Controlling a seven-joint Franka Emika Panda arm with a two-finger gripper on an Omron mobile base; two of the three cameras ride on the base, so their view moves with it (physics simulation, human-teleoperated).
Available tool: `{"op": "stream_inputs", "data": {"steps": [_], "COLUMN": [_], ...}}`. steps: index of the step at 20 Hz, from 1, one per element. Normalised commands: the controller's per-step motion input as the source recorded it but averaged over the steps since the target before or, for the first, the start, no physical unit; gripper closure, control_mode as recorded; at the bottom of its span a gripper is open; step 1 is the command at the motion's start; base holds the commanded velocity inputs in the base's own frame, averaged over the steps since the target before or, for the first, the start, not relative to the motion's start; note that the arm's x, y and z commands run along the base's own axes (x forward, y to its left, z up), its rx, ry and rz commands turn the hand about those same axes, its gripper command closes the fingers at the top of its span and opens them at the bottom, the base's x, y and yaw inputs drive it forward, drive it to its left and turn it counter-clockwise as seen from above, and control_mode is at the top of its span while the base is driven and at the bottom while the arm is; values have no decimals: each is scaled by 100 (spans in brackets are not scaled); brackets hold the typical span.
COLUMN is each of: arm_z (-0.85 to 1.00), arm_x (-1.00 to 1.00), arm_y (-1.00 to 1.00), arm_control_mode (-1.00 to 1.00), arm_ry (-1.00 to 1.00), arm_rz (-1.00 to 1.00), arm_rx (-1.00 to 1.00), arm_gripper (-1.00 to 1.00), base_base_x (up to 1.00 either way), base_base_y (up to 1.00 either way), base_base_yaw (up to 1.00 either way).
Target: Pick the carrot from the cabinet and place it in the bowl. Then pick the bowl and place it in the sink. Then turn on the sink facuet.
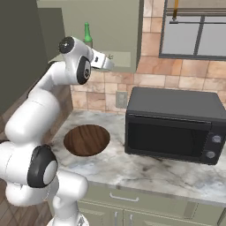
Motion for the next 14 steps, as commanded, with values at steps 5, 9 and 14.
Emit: {"op": "stream_inputs", "data": {"steps": [5,9,14], "arm_z": [0,0,-22], "arm_x": [-100,-100,-100], "arm_y": [9,0,0], "arm_control_mode": [-100,-100,-100], "arm_ry": [0,9,16], "arm_rz": [7,12,26], "arm_rx": [0,0,0], "arm_gripper": [100,100,100], "base_base_x": [0,0,0], "base_base_y": [0,0,0], "base_base_yaw": [0,0,0]}}
